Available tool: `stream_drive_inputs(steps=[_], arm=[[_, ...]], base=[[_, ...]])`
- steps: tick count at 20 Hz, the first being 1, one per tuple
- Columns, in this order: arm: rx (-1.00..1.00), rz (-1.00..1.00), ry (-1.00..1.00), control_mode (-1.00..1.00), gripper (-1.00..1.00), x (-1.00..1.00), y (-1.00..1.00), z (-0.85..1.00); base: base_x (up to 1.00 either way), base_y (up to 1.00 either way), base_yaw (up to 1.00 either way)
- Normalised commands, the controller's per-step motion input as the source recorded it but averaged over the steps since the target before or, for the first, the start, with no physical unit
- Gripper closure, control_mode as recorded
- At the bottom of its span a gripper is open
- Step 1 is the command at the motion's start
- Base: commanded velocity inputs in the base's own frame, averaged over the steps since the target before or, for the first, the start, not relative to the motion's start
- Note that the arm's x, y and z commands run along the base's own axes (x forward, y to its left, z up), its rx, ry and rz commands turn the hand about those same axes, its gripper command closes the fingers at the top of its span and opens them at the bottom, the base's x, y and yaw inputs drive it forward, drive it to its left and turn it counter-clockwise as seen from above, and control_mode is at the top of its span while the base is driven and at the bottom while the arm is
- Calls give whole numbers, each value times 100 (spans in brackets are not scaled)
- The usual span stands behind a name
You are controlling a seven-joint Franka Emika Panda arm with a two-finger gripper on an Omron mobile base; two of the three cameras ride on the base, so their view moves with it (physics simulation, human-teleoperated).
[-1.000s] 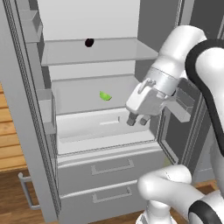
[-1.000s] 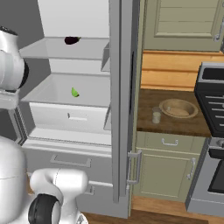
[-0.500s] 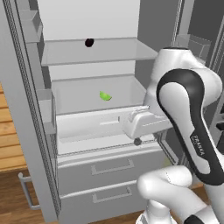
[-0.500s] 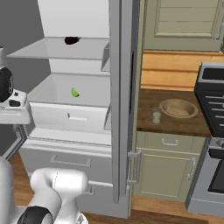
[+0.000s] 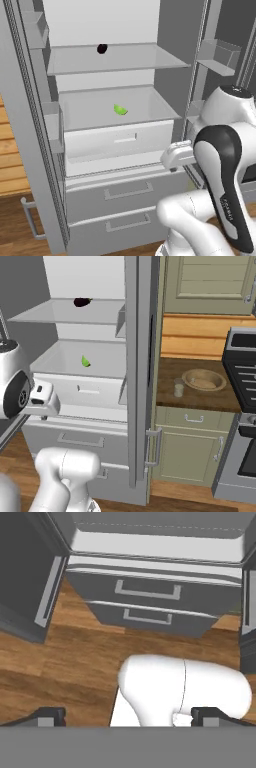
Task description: Grab a lemon wedge from the fridge and one ice cube from the ice bowl, and put them in the glass of lemonade.
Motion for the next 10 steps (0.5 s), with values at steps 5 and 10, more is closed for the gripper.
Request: stream_drive_inputs(steps=[5,10], arm=[[0,-4,-17,-100,-100,-44,-9,32],[4,0,-6,-100,-100,-28,0,17]], base=[[0,0,0],[0,0,0]])
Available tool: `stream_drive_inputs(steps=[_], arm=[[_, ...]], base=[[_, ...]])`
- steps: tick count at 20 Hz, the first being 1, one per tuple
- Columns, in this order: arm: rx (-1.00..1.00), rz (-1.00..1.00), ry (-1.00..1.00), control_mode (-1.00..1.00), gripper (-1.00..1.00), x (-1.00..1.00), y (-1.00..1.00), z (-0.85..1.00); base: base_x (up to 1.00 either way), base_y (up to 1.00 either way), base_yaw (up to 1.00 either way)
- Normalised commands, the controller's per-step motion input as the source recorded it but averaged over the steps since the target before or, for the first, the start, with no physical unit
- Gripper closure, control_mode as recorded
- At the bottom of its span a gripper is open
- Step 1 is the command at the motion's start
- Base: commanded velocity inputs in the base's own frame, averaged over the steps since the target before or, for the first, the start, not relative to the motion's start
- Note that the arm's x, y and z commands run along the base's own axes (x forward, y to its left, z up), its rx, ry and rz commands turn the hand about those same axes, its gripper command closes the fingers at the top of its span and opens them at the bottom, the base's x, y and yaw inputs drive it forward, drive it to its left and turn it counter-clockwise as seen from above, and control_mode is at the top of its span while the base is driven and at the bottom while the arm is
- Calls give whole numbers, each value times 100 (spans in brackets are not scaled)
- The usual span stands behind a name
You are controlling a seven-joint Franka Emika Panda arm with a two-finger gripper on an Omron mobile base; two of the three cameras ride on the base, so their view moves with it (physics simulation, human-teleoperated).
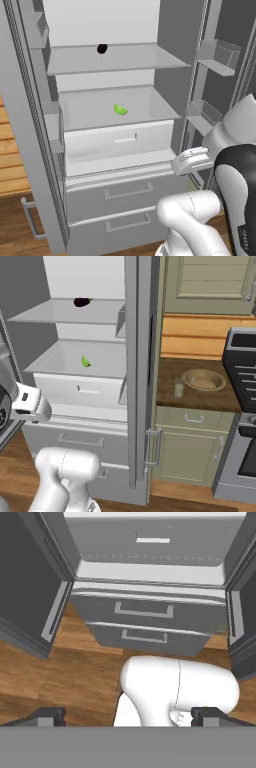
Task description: Grab a lemon wedge from the fridge and one ice cube from the ice bowl, and put them in the glass of lemonade.
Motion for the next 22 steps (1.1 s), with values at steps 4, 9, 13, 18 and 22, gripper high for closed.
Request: stream_drive_inputs(steps=[4,9,13,18,22], arm=[[2,-8,-3,-100,-100,1,0,1],[0,-11,-6,-100,-100,1,0,0],[1,-11,-8,-100,-100,0,0,0],[3,-5,-1,-100,-100,0,-7,0],[0,0,1,-100,-100,18,0,0]], base=[[0,0,0],[0,0,0],[0,0,0],[0,0,0],[0,0,0]])
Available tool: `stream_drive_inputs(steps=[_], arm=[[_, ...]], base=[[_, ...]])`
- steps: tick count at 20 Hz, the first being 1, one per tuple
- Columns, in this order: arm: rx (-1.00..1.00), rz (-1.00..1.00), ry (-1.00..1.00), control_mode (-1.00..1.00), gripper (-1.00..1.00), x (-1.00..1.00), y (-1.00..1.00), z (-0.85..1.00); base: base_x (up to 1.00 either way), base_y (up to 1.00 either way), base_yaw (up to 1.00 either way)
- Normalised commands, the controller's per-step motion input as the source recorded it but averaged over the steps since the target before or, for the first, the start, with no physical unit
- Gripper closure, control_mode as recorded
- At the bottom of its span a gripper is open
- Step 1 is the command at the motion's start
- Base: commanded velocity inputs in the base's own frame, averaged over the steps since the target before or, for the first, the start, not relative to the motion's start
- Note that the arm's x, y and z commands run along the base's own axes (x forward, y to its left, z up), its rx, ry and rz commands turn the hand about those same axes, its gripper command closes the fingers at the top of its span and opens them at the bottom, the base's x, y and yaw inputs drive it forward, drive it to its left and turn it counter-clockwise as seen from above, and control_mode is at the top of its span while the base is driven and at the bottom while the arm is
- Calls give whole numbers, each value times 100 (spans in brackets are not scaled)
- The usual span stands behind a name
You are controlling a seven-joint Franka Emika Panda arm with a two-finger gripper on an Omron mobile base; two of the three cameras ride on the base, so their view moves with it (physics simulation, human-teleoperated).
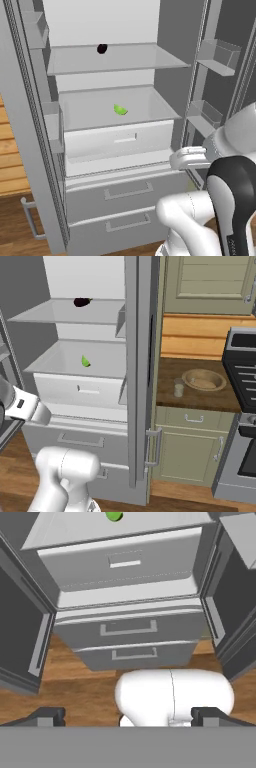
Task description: Grab a lemon wedge from the fridge and one ice cube from the ice bowl, and put them in the glass of lemonade.
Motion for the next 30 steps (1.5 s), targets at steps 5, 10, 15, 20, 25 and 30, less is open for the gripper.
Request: stream_drive_inputs(steps=[5,10,15,20,25,30], arm=[[0,0,0,100,-100,0,0,0],[0,0,0,100,-100,0,0,0],[0,0,0,100,-100,0,0,0],[0,0,0,-100,-100,59,24,0],[-1,0,0,-100,-100,100,33,0],[-1,0,0,-100,-100,100,2,-19]], base=[[44,10,0],[59,23,0],[39,22,0],[0,0,0],[0,0,0],[0,0,0]])
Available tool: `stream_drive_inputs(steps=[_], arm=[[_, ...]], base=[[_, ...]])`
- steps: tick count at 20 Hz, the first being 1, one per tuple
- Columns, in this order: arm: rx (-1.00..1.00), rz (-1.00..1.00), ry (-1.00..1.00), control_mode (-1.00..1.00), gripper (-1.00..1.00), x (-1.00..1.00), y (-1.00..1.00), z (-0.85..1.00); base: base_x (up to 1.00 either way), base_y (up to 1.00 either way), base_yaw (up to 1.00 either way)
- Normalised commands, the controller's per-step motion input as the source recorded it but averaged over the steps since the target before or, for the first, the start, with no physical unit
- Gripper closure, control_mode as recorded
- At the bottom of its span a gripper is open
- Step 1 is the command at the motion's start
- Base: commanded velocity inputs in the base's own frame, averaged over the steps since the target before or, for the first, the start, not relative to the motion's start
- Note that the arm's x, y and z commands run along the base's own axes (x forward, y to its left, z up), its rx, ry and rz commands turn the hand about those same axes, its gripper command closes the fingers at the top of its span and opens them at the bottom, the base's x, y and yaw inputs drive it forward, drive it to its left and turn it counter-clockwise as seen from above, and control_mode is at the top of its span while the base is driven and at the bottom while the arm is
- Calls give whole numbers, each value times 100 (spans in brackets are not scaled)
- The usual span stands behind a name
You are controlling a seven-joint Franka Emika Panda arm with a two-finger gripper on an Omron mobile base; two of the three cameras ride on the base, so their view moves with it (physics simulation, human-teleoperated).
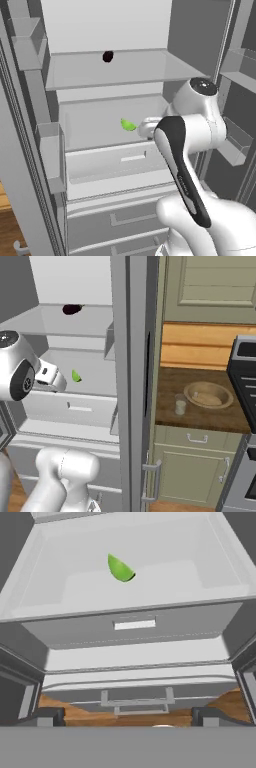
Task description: Grab a lemon wedge from the fridge and one ice cube from the ice bowl, and put them in the glass of lemonade.
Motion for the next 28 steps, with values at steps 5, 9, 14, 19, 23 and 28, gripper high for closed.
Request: stream_drive_inputs(steps=[5,9,14,19,23,28], arm=[[-2,0,-2,-100,-100,99,0,-31],[2,0,-21,-100,-100,55,0,-16],[0,0,-10,-100,-100,30,2,0],[-2,0,-1,-100,-100,45,0,-5],[-1,0,0,-100,-100,72,0,-22],[-1,0,0,-100,-100,66,0,-45]], base=[[0,0,0],[0,0,0],[0,0,0],[0,0,0],[0,0,0],[0,0,0]])
